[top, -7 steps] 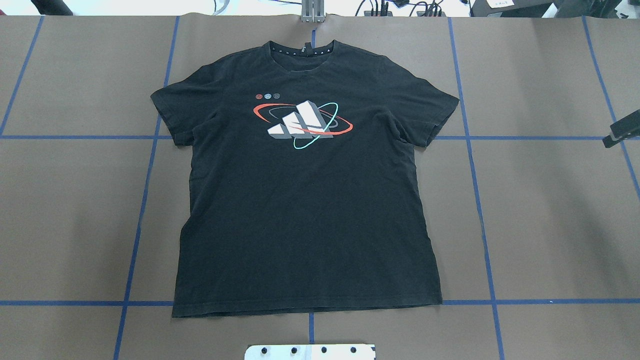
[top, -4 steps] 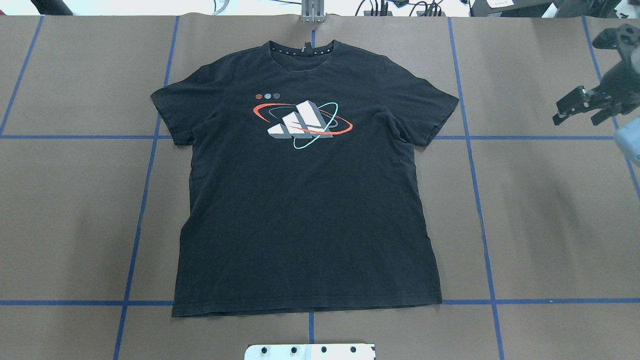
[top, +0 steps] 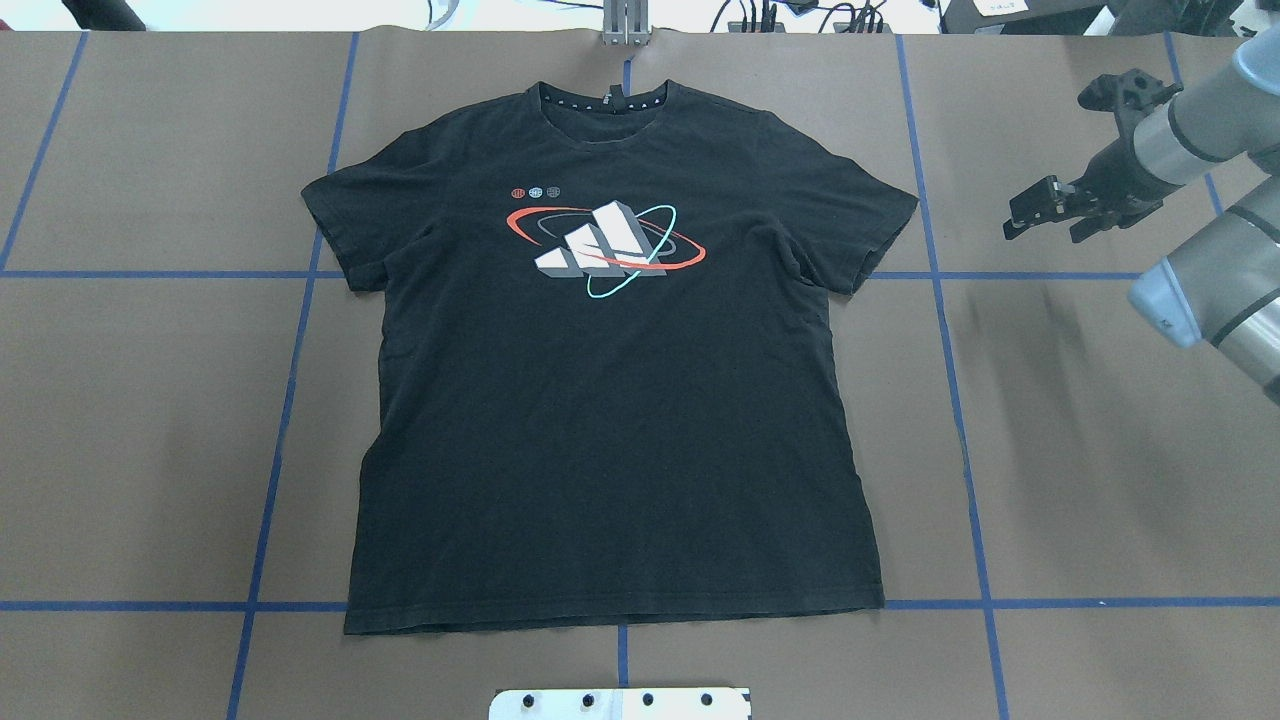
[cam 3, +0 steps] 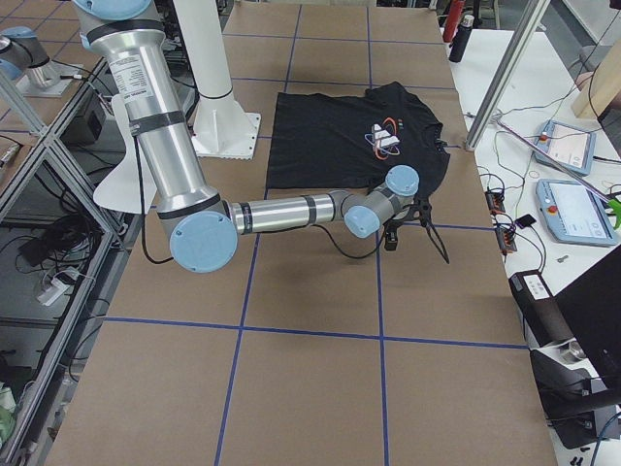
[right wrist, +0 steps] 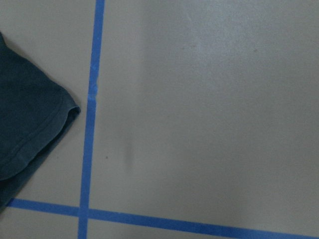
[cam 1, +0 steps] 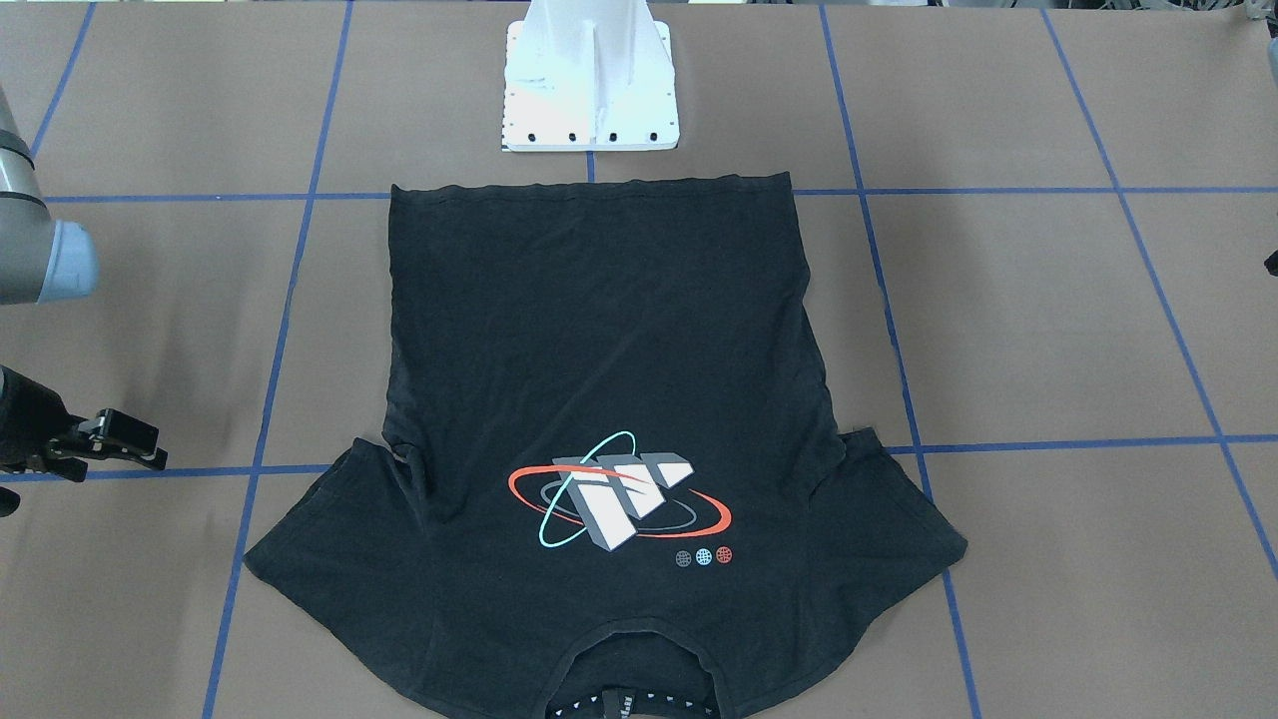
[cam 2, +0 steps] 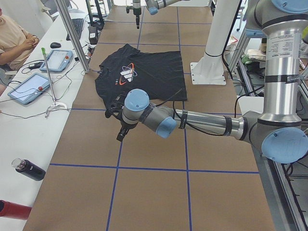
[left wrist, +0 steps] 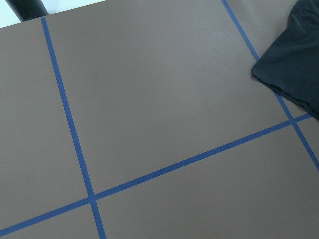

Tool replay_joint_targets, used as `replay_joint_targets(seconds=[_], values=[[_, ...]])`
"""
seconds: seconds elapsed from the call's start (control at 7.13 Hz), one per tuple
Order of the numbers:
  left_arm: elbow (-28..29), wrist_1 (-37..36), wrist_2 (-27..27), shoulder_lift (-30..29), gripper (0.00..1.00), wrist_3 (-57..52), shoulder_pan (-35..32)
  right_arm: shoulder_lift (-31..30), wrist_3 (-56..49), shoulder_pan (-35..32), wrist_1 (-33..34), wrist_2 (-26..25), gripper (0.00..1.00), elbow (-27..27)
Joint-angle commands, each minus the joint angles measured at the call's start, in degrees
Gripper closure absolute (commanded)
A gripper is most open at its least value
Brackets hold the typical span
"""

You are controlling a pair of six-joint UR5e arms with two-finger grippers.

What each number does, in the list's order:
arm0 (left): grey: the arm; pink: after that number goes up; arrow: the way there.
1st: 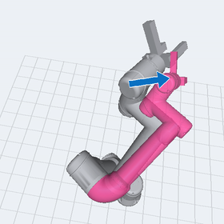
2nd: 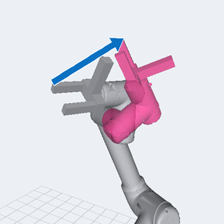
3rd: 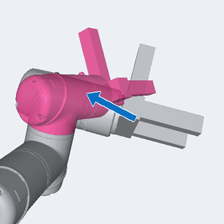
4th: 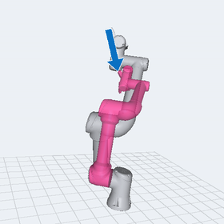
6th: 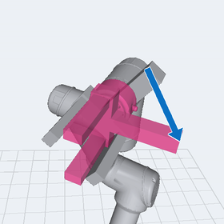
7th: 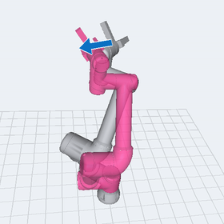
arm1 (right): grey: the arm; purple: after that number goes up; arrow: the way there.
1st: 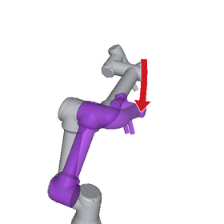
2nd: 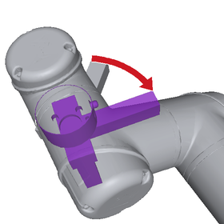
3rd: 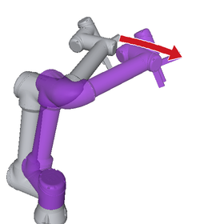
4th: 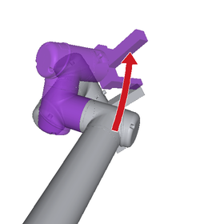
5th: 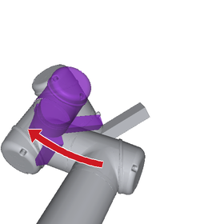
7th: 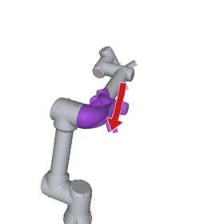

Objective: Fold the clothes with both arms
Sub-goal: 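Move the right gripper toward the shirt's shoulder nearest it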

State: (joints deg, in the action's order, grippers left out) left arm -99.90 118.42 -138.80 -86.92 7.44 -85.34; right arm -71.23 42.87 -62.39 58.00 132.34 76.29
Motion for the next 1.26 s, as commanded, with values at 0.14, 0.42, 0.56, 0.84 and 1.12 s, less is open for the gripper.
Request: replay_joint_targets(seconds=[0.14, 0.42, 0.56, 0.84, 1.12], values=[[0.2, 0.5, -0.1, -0.5, 0.0, -0.1, 0.9, 1.4, 4.3, 3.2, -6.5, -4.5, 0.01, -0.7], [0.5, 0.4, -0.2, -0.4, 0.0, 0.1, 1.1, 3.2, 8.7, 6.7, -7.8, -9.8, 0.02, -1.3], [0.7, 0.4, -0.1, -0.4, 0.0, 0.1, 1.2, 5.2, 8.7, 6.8, -7.9, -10.5, 0.06, -3.8], [0.6, 0.4, -0.4, -0.4, 0.0, 0.2, 1.1, 10.7, 14.0, 6.9, -7.7, -13.4, 0.11, -9.4], [0.7, 0.3, -1.7, -0.3, 0.0, 0.2, 1.1, 11.9, 17.5, 6.9, -7.7, -15.3, 0.15, -11.1]])
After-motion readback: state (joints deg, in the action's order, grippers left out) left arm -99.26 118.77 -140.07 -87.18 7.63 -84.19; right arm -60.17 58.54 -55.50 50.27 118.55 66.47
